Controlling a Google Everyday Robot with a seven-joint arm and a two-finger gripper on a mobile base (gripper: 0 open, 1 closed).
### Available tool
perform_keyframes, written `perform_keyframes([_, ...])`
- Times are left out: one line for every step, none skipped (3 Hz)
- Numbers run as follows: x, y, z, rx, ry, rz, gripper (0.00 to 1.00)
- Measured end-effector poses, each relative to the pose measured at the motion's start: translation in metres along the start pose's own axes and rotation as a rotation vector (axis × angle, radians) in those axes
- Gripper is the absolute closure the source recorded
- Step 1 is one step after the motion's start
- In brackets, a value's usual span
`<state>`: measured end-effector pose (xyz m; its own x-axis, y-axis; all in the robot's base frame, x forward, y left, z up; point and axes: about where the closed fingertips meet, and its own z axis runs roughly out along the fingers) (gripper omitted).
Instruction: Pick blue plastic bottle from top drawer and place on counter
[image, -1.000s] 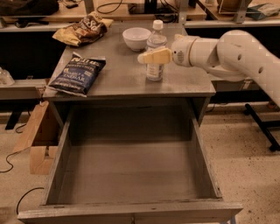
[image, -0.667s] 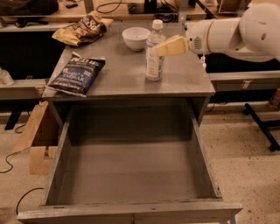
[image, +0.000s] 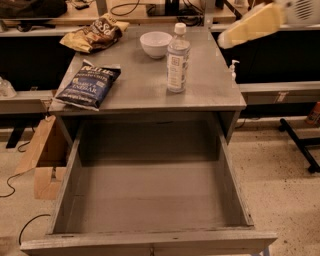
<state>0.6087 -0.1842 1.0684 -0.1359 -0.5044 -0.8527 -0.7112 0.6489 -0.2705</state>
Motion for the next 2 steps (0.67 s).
perform_keyframes([-0.005, 0.036, -0.090, 0.121, 0.005, -0.046, 0.00])
perform_keyframes([0.031, 0.043, -0.118, 0.187, 0.055, -0.007, 0.00])
